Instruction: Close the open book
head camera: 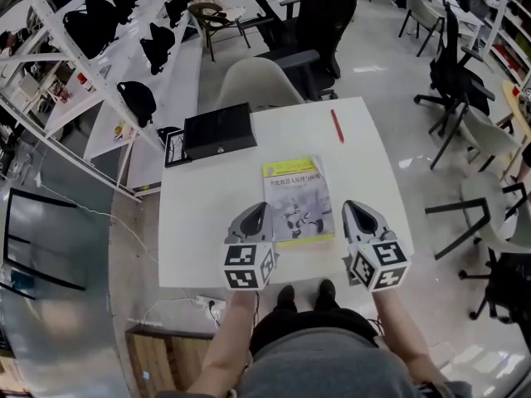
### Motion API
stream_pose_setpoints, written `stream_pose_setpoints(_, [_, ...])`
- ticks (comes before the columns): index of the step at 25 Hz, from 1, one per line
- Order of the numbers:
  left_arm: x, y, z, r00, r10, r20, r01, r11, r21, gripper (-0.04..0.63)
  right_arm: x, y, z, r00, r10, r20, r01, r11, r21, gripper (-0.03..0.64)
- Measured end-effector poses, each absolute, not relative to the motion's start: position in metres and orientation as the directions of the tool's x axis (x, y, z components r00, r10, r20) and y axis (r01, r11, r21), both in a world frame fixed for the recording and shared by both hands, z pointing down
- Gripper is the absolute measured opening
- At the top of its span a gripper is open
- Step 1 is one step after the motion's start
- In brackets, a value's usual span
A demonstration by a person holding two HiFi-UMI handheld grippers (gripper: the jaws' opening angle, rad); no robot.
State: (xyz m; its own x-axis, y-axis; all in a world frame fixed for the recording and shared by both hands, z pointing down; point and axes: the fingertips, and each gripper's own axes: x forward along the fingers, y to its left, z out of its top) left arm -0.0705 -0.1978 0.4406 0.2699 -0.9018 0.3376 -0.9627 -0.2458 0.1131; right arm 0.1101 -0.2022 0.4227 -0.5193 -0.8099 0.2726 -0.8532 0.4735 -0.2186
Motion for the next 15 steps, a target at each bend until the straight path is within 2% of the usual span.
stream_pose_setpoints(15, [-0.091,-0.191,0.438,0.228,-0.920,0.318,-0.972,-0.193,0.137,0.006,0.107,-0.203,0.420,-0.524,-0.808,0.268,-0.852,0.493,-0.179,0.002])
